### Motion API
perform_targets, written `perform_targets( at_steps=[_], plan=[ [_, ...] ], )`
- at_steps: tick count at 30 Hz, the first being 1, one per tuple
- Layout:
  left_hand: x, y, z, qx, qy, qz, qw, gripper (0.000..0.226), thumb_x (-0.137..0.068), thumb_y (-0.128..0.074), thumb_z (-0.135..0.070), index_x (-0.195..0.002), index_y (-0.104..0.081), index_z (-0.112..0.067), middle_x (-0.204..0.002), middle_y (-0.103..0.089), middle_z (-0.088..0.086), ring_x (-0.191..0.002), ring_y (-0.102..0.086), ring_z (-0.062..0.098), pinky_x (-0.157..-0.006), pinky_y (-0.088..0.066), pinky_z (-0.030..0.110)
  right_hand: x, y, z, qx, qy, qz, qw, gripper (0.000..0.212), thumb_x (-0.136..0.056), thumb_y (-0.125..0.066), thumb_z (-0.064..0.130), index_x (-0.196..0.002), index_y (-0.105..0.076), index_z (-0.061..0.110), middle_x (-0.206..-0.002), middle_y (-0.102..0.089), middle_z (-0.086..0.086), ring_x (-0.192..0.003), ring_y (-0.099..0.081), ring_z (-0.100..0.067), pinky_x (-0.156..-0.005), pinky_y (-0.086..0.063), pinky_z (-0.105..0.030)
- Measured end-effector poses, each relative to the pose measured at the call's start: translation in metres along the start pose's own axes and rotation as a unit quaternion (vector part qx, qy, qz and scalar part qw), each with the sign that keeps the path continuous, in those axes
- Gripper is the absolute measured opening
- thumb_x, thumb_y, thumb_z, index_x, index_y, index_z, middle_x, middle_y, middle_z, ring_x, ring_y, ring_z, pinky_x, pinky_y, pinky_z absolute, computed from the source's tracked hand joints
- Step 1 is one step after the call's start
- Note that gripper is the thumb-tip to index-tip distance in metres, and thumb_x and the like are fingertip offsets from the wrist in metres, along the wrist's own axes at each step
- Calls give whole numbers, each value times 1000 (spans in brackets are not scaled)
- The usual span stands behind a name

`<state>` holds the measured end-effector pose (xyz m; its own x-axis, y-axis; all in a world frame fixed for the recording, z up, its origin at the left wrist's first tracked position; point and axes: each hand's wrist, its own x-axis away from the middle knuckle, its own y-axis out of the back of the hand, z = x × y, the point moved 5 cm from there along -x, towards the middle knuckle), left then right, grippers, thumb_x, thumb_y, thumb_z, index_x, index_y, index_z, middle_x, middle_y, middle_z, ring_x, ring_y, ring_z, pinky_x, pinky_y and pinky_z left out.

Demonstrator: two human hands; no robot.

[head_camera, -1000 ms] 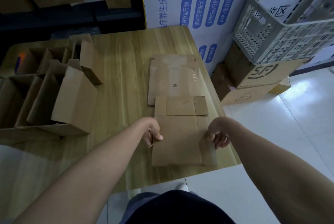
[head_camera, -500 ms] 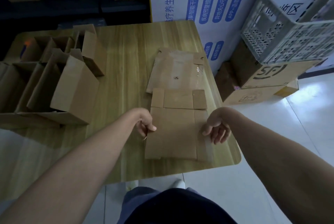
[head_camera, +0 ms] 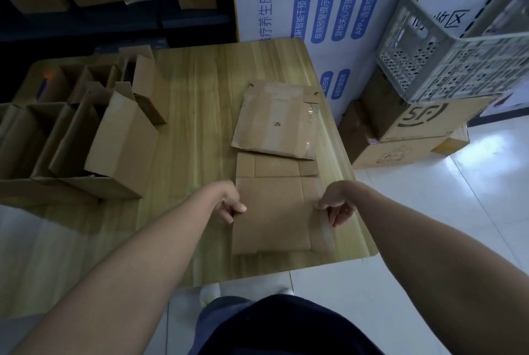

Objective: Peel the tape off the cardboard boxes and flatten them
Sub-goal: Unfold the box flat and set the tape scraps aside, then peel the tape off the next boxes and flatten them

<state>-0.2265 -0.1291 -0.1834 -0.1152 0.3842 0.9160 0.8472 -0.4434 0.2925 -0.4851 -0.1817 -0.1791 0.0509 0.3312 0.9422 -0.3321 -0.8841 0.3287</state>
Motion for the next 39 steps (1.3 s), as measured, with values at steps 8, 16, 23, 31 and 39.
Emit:
perform_targets(
  at_steps=[8,16,23,31,39],
  plan=[
    [-18,9,-17,76,-109,-175,976,27,-84,-64,2,-109,-53,3,-109,-59,19,-88,-57,27,-66,-47,29,-3,28,30,-40,86,-192,977,8,-94,-47,4,-92,-53,-1,-89,-56,-19,-78,-55,-27,-79,-51,-33],
    [-8,-1,-10,-30,-89,-161,983,24,-83,-69,-7,-102,-58,3,-92,-62,16,-70,-61,25,-58,-51,31,1,19,27,98,48,-226,968,10,-91,-54,8,-100,-55,3,-87,-50,-8,-85,-58,-24,-69,-47,-30],
    [30,52,-40,-31,-215,-293,931,12,-89,-60,-11,-101,-58,-11,-96,-56,2,-86,-53,17,-75,-46,30,44,34,121,148,241,-297,912,33,-93,-51,21,-123,-54,6,-117,-57,-12,-99,-57,-27,-72,-45,-31],
    [103,141,0,-88,-284,-497,815,22,-89,-54,-6,-110,-61,-12,-114,-61,8,-101,-59,25,-79,-44,29,126,-22,264,230,429,-352,799,38,-94,-52,25,-129,-50,10,-125,-56,-14,-112,-54,-32,-90,-49,-41],
    [159,206,115,-95,-270,-588,756,27,-91,-55,-10,-118,-59,-10,-120,-57,9,-112,-52,24,-96,-45,38,170,-113,369,308,555,-339,694,63,-89,-62,29,-144,-34,22,-148,-34,-7,-138,-27,-29,-108,-30,-46]
  ],
)
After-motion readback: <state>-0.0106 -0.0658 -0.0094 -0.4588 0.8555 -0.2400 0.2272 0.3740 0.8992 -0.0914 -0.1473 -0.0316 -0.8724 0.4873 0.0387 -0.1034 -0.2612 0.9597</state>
